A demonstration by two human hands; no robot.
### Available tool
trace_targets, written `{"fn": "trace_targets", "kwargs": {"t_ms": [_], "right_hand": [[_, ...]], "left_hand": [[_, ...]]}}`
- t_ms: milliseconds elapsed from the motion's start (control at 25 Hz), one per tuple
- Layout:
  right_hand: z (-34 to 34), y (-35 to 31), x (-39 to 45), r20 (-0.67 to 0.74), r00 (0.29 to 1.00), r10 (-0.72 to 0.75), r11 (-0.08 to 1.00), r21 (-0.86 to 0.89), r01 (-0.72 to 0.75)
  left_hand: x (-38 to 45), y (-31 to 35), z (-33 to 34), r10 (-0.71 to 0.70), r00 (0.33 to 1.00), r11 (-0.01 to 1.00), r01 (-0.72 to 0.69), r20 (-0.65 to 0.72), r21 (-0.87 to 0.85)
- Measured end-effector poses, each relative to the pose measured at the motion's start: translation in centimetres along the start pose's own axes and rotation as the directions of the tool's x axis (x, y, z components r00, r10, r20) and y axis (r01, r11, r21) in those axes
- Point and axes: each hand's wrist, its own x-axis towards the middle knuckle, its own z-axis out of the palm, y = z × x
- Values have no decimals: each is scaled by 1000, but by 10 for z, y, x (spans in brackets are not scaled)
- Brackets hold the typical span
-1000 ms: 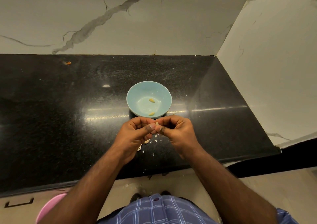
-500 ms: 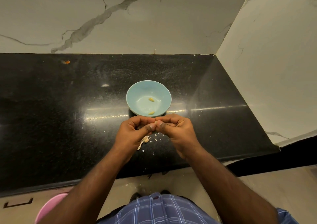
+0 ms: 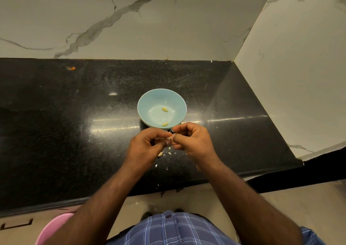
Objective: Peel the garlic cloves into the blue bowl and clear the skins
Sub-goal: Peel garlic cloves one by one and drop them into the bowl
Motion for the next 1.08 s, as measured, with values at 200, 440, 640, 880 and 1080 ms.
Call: {"fn": "trace_targets", "kwargs": {"t_ms": [200,440,640,880,1080], "right_hand": [[3,0,-2,-45,998,-42,974,-224,31],[7,-3,-10,-73,995,-67,955,-294,43],[6,-3,-10,-94,996,-3,972,-235,-19],[1,-7,-7,-20,994,106,994,-7,-106],[1,-12,-9,-13,994,107,994,-33,-108]], "left_hand": [[-1,4,2,164,987,954,-159,3,256],[-3,3,5,277,961,869,-247,-8,430],[-6,4,10,306,952,853,-281,13,439],[-5,6,5,287,958,862,-269,23,429],[-6,5,6,292,955,836,-277,44,474]]}}
